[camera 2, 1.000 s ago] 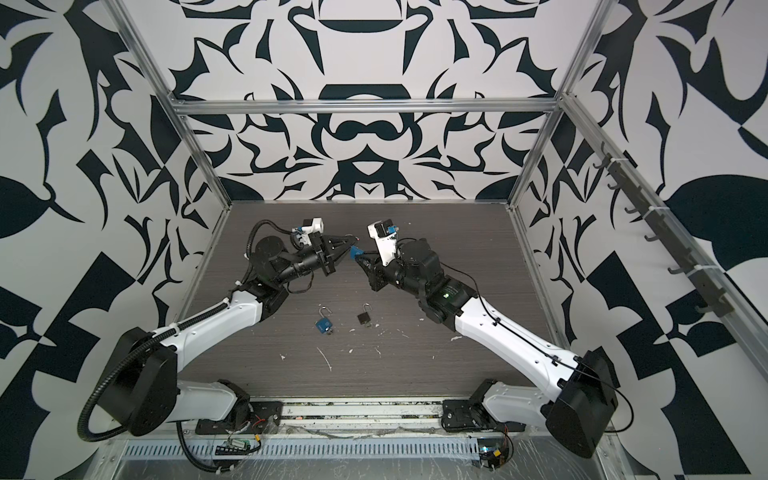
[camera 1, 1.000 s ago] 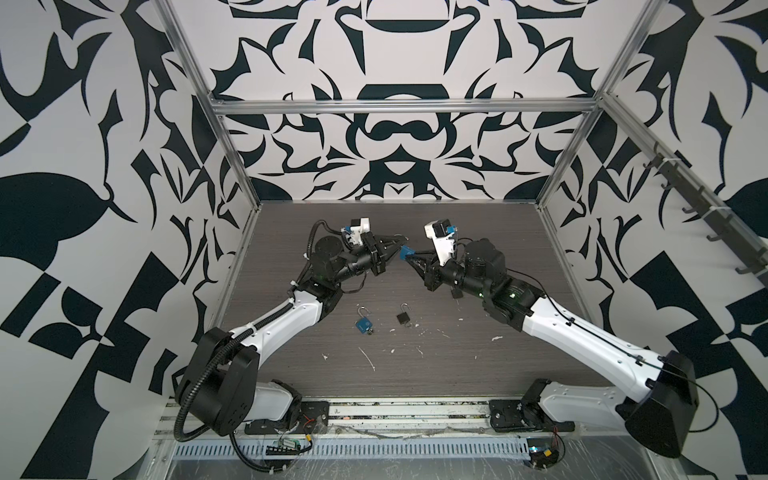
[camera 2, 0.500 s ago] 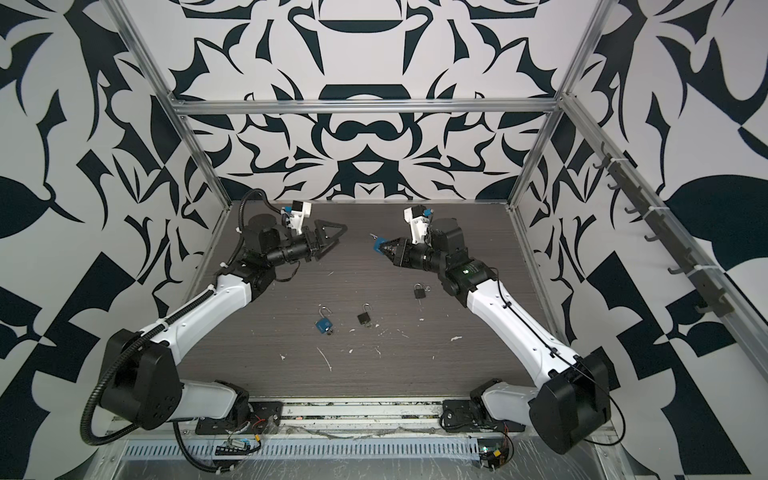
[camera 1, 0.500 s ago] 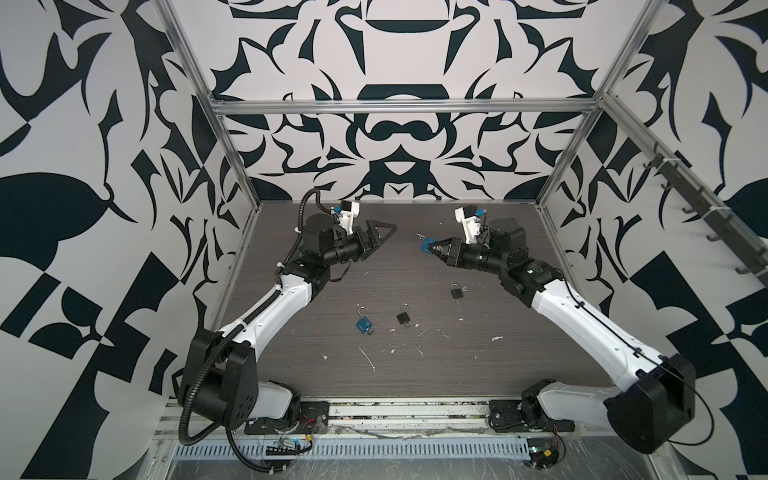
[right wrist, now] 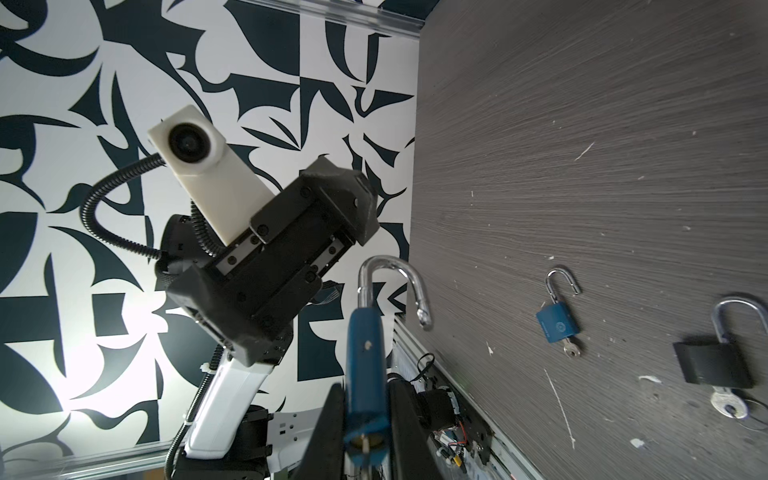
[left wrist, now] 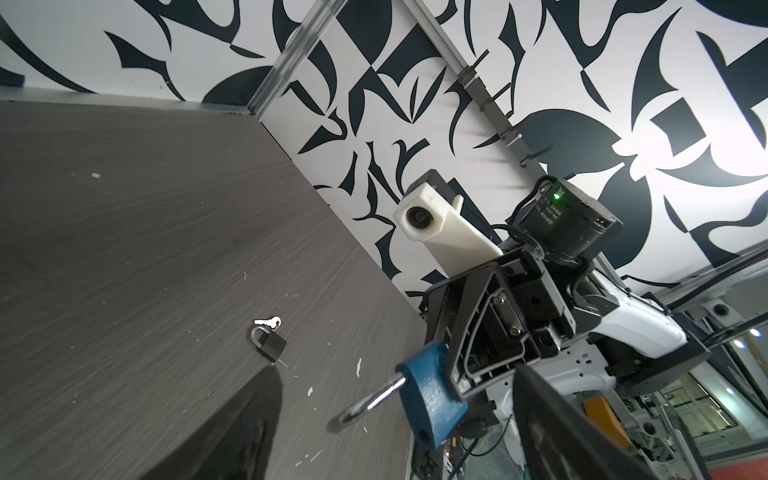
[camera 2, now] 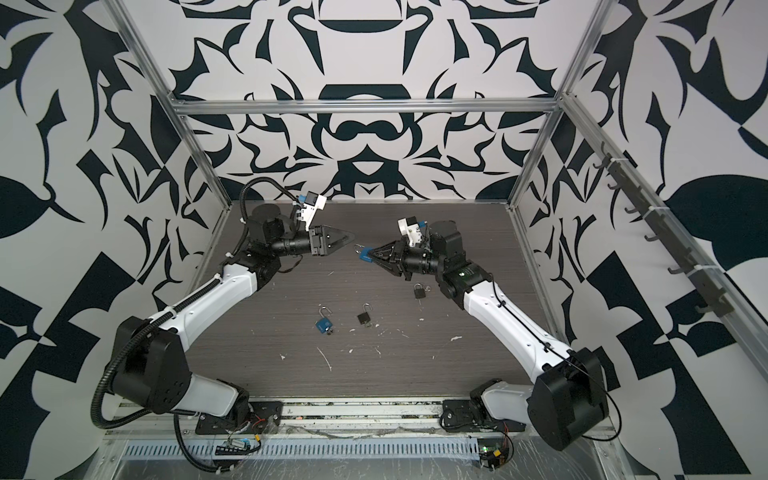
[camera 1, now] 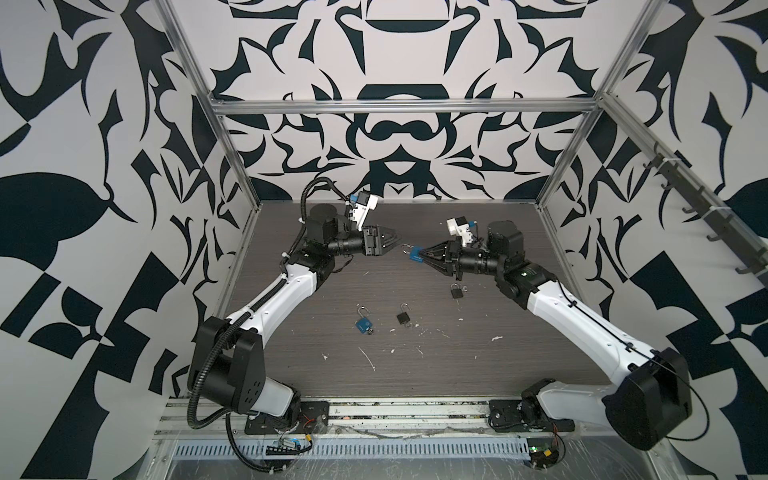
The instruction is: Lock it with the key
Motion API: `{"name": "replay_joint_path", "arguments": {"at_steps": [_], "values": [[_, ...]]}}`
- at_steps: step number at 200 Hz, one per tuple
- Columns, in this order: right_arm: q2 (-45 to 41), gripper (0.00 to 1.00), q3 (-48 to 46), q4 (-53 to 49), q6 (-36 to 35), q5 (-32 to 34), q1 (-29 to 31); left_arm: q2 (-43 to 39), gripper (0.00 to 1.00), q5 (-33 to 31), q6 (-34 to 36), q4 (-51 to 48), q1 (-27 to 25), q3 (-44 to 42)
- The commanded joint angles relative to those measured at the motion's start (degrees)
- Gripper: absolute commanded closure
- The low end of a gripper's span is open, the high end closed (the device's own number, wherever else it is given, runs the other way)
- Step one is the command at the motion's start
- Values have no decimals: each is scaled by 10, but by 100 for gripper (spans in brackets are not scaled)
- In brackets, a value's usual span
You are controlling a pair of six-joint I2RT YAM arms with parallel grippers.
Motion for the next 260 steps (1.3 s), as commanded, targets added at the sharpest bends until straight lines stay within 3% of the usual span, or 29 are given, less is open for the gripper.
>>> {"name": "replay_joint_path", "arguments": {"at_steps": [1,122,194,260], "values": [[-12,100,1,81,31,-22,-1,9,16,26,0,8,2,19],[4,100,4,118,43,-20,-2,28,42,37,-55,53,-7,8],[5,100,1,128,42,-15,-13,40,48,47,-85,85,-6,-5],[5,100,2,128,40,-15,-16,46,61,52,-95,99,-7,-11]]}}
